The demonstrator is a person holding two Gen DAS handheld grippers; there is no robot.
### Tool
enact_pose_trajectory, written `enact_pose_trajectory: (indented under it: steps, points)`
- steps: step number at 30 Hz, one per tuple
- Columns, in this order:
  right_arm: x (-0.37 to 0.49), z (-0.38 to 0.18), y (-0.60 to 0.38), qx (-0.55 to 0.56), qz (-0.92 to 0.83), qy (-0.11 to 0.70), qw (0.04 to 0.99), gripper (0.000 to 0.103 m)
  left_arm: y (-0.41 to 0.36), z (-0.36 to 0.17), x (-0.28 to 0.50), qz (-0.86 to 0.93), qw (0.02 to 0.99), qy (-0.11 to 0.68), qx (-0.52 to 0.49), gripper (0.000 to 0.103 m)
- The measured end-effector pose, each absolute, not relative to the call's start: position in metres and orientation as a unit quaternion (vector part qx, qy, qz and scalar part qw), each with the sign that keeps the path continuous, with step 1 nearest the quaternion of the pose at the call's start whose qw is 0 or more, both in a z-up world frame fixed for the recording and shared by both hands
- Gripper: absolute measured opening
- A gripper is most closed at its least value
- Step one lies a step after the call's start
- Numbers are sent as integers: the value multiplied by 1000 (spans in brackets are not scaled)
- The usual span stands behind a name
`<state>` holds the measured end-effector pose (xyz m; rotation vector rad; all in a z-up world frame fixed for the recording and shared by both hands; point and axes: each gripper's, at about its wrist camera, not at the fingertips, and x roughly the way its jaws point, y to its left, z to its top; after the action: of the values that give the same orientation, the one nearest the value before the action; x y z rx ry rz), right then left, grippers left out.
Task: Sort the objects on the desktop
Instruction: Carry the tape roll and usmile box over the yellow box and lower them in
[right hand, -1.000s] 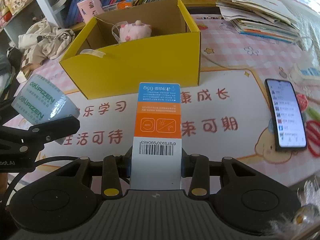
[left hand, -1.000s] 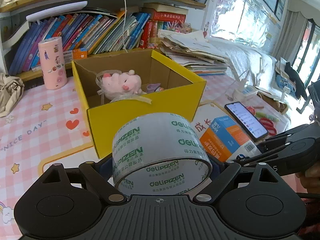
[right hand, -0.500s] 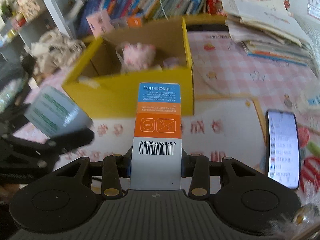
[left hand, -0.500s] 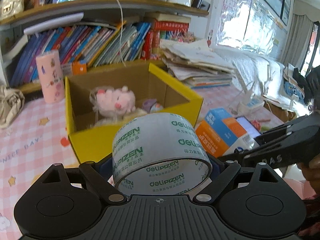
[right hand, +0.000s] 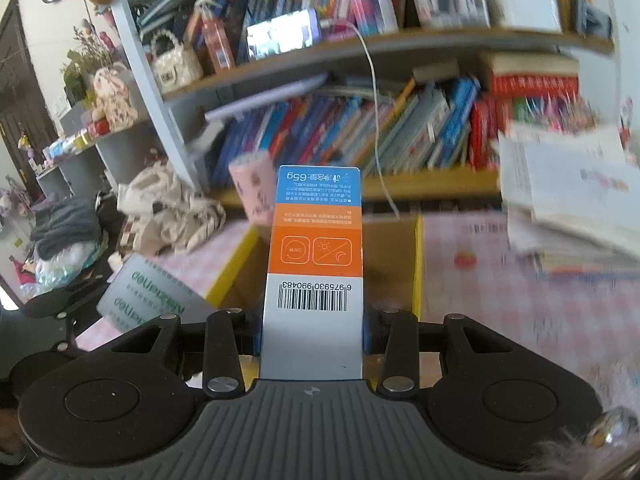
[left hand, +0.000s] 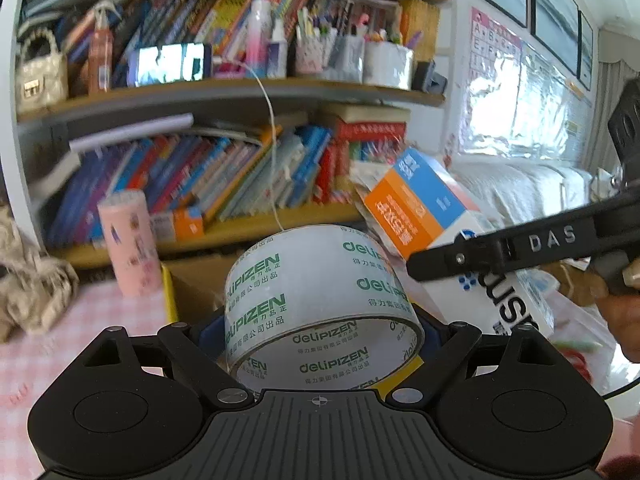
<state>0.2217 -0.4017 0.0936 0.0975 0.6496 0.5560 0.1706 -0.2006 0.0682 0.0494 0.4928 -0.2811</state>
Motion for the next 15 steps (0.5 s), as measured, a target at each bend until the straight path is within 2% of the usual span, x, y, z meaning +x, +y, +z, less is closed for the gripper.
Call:
enact_pose_trajectory:
  steps: [6, 15]
  points:
    - [270, 88, -378, 19, 267, 302, 915, 38, -199, 57, 212, -90, 961, 256, 49, 90]
    - [312, 19, -350, -35, 252, 379, 890, 38, -205, 23, 242, -89, 943, 307, 90, 90]
